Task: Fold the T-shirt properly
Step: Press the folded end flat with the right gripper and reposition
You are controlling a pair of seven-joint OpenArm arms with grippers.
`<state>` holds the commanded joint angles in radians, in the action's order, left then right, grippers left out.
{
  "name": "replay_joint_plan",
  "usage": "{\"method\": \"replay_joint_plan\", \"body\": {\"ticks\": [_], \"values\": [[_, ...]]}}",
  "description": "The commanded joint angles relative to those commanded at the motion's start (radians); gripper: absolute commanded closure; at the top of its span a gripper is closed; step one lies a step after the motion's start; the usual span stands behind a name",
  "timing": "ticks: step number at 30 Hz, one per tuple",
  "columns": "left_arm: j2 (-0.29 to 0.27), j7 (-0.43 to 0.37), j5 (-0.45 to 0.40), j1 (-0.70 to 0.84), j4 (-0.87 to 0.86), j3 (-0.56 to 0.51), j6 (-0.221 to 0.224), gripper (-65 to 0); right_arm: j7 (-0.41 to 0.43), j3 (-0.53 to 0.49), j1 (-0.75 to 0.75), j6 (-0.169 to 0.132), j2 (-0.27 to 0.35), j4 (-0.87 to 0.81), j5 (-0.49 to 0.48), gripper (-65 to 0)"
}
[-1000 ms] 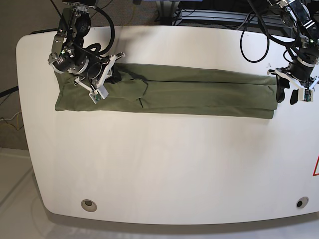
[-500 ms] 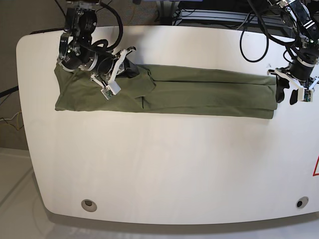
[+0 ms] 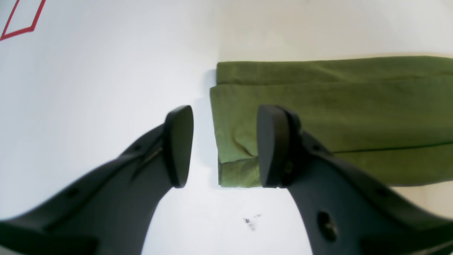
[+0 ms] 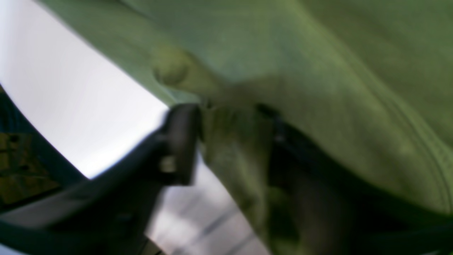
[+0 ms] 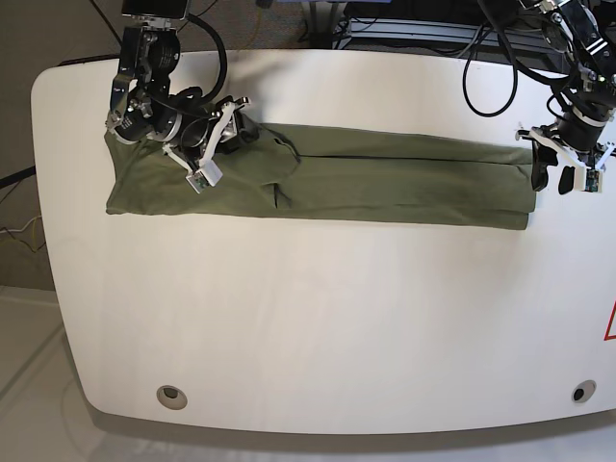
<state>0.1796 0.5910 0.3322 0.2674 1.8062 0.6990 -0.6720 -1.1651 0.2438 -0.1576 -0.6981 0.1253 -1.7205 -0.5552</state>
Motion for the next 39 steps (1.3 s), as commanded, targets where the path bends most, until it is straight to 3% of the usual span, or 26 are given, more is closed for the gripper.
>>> {"method": "replay_joint_plan", "body": {"ticks": [2, 6, 14, 22, 32, 36, 38, 39], "values": [[0.000, -0.005, 0.000, -0.001, 0.003, 0.002, 0.001, -28.4, 0.031, -0.002, -0.002, 0.000, 0.001, 0.004, 0.020, -42.2], [-0.004, -0.017, -0.004, 0.001, 0.006, -0.005, 0.000, -28.8, 0.128, 0.007, -0.003, 0.000, 0.004, 0.017, 0.077, -41.5], [-0.007, -0.017, -0.005, 0.001, 0.011, -0.005, 0.002, -28.5, 0.142, 0.045, 0.004, 0.000, 0.013, 0.040, 0.076, -39.5], [0.000, -0.010, -0.005, 0.009, -0.003, -0.011, 0.010, -28.1, 0.173, 0.050, 0.043, 0.000, 0.018, 0.078, 0.074, -33.5], [0.057, 0.006, -0.005, -0.028, -0.099, -0.017, 0.009, -28.9, 0.218, 0.075, 0.095, 0.000, -0.014, 0.090, 0.177, -37.2], [0.074, 0.041, 0.006, -0.056, -0.137, -0.019, 0.007, -29.1, 0.216, 0.103, 0.104, 0.000, -0.019, 0.087, 0.176, -37.5], [0.100, 0.163, 0.118, -0.137, -0.225, -0.019, -0.020, -30.8, 0.201, 0.168, 0.120, 0.000, -0.013, 0.070, 0.175, -33.7], [0.103, 0.179, 0.143, -0.146, -0.239, -0.019, -0.026, -31.2, 0.200, 0.174, 0.119, 0.000, -0.012, 0.063, 0.172, -32.3]]}}
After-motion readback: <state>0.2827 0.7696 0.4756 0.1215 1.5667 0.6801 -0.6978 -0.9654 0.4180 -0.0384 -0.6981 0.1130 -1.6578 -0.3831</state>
